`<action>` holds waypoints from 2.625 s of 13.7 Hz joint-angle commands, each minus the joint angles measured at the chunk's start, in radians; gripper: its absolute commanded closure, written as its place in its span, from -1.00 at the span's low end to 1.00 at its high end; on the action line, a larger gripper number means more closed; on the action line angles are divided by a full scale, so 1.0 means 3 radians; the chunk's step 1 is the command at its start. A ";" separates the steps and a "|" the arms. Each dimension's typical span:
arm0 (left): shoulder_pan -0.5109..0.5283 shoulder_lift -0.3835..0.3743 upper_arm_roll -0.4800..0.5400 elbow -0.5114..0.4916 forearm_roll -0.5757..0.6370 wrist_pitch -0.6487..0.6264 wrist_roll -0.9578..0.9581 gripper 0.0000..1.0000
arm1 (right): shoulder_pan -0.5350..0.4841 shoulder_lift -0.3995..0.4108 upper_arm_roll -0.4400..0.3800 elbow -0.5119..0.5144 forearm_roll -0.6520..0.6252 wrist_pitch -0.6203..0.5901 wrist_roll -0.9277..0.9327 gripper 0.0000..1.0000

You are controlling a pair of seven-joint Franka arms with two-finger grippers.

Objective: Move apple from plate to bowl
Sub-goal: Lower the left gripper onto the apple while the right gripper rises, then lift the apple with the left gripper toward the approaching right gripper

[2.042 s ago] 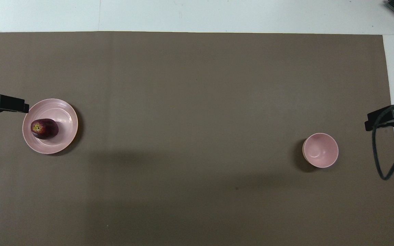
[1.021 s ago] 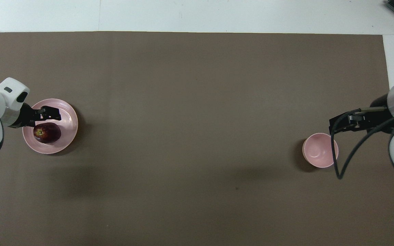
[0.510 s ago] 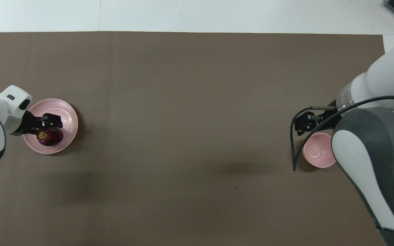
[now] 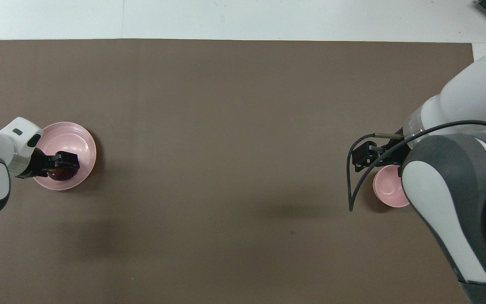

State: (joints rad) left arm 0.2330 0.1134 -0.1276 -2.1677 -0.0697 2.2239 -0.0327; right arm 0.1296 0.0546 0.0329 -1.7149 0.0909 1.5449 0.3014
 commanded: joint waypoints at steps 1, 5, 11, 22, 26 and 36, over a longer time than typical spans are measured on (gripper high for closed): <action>-0.0030 -0.0092 0.0016 -0.0076 0.0018 0.0022 -0.0044 -0.26 | -0.0018 0.0012 0.0013 -0.0067 0.0111 0.0071 0.0196 -1.00; -0.0005 -0.0015 0.0011 0.0082 0.0018 0.0002 -0.0059 1.00 | -0.0008 0.0043 0.0013 -0.0092 0.0336 0.0219 0.0391 -1.00; -0.0025 0.0036 -0.0009 0.0511 -0.0410 -0.0167 -0.0095 1.00 | 0.0008 0.0068 0.0013 -0.0092 0.0601 0.0219 0.0513 -1.00; -0.0035 -0.0240 -0.0505 0.0696 -0.2196 -0.0509 -0.0187 1.00 | 0.0191 0.0283 0.0013 -0.0138 0.2018 0.0653 0.2021 -1.00; -0.0030 -0.0296 -0.0684 0.0676 -0.2676 -0.0709 -0.0249 1.00 | 0.0339 0.0329 0.0013 -0.0138 0.2172 0.1194 0.2558 -1.00; -0.0040 -0.0409 -0.1313 0.0665 -0.3649 -0.0607 -0.0218 1.00 | 0.0795 0.0426 0.0028 -0.0128 0.2525 0.1733 0.2932 -1.00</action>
State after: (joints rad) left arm 0.2220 0.0145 -0.5106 -1.9578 -1.1379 2.0216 -0.0961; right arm 0.3629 0.1874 0.0366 -1.7495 0.8135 2.0504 1.1737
